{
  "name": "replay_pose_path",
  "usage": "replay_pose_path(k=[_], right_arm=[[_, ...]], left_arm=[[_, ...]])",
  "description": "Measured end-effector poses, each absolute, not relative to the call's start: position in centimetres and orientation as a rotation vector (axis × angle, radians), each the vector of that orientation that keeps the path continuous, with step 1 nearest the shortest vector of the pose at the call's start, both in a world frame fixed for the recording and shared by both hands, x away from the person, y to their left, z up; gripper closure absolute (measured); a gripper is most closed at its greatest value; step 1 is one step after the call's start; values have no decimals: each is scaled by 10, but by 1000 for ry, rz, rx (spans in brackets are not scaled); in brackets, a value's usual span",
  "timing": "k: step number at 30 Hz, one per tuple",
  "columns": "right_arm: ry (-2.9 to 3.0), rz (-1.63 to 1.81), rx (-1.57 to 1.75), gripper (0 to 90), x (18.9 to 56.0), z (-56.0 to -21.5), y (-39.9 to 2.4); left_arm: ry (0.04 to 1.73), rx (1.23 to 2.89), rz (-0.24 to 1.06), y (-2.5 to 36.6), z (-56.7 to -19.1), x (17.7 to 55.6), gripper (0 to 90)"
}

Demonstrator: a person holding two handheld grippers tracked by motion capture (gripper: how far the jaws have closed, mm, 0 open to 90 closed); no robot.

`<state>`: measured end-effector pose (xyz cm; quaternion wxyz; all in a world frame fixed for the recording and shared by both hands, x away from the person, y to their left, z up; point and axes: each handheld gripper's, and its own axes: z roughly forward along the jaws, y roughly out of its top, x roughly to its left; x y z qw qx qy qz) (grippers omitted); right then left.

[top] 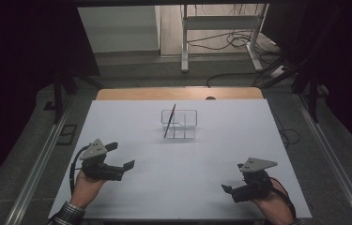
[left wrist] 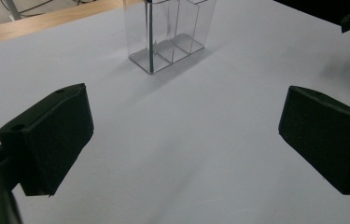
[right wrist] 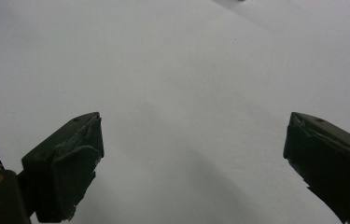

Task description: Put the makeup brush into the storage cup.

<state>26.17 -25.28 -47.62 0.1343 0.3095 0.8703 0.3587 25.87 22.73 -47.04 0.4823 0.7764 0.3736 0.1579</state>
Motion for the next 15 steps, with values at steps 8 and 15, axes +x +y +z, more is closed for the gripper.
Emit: replay_pose_path(k=[8,15], right_arm=[[2523,1041,899,50,262,-476,-252],[2523,1041,900,50,262,-476,-253]], left_arm=[[921,1896,393,231,-471,252,34],[928,1896,399,235,-472,246,34]])
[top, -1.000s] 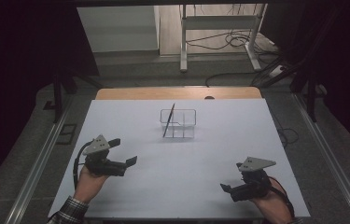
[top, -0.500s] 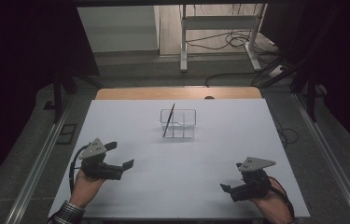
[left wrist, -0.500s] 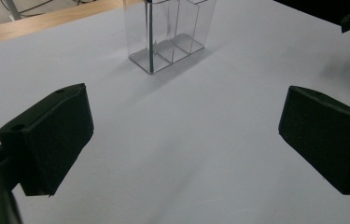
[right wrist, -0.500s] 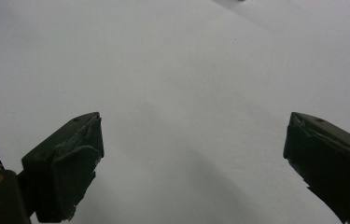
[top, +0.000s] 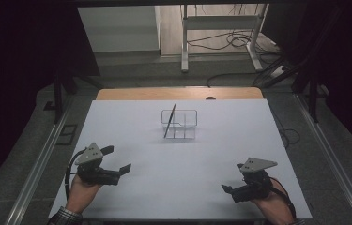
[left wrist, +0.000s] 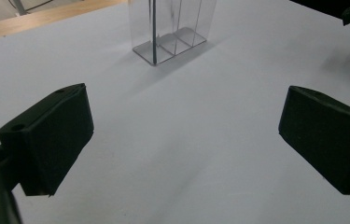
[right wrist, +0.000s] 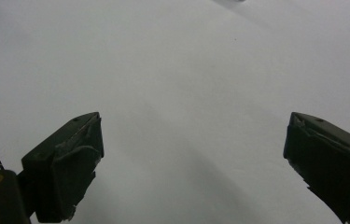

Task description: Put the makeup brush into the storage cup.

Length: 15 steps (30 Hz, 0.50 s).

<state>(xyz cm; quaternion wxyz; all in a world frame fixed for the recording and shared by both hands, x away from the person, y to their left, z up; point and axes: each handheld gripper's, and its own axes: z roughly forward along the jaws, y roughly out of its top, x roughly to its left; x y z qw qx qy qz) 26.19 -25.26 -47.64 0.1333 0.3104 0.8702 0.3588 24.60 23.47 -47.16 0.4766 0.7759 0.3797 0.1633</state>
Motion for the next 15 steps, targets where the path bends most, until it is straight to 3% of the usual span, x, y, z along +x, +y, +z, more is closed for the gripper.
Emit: replay_pose_path(k=[15], right_arm=[[2521,1043,902,47,262,-476,-253]], left_arm=[[941,1914,417,241,-473,236,34]])
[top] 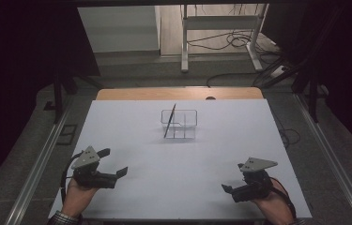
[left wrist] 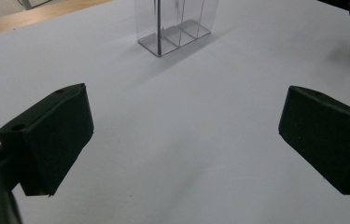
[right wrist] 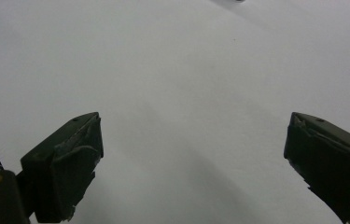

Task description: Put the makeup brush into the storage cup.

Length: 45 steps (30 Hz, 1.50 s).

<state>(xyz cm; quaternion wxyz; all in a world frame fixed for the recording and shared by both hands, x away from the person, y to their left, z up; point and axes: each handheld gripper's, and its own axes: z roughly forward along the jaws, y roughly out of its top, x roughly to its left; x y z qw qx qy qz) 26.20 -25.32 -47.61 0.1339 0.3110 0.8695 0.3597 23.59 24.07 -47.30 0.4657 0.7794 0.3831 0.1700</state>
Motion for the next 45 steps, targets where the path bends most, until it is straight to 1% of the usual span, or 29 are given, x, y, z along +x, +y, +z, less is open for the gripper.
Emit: replay_pose_path(k=[45], right_arm=[[2520,1033,910,43,262,-477,-253]], left_arm=[[1001,1910,444,268,-476,196,33]])
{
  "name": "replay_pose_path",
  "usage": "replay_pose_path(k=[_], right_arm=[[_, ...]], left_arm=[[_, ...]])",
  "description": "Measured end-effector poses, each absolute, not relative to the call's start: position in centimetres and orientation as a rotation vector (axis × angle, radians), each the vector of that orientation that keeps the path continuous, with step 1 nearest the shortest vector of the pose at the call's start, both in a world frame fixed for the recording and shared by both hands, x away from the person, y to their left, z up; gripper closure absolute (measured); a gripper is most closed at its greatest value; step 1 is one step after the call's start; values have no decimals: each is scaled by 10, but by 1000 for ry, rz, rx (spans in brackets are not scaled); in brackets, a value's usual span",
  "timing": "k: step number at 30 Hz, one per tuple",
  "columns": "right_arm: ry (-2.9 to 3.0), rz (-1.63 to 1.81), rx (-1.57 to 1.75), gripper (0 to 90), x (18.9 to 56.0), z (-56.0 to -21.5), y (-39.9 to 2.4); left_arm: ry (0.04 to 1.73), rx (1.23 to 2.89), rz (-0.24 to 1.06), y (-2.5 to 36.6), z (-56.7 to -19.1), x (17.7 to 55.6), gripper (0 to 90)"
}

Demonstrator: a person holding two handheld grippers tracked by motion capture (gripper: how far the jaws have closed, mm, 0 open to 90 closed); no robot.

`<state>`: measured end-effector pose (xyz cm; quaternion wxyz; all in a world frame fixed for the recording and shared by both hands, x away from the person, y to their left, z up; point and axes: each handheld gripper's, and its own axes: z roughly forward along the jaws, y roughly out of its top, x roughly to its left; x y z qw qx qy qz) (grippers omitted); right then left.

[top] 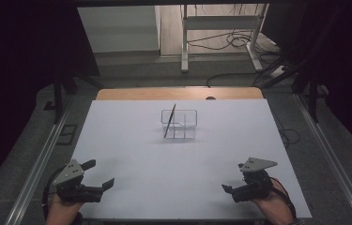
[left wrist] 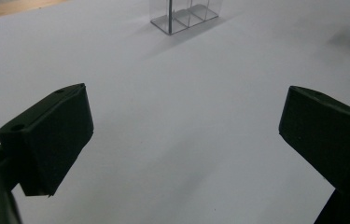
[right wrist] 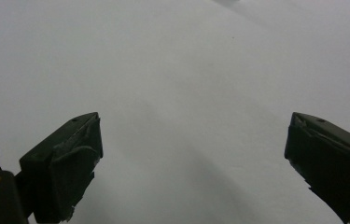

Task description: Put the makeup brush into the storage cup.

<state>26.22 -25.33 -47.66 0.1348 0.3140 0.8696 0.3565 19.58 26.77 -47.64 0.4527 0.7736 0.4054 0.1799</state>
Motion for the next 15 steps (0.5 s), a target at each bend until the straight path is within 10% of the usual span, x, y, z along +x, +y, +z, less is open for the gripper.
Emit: replay_pose_path(k=[15], right_arm=[[2523,1023,907,43,263,-477,-253]], left_arm=[[1025,1956,453,270,-483,190,32]])
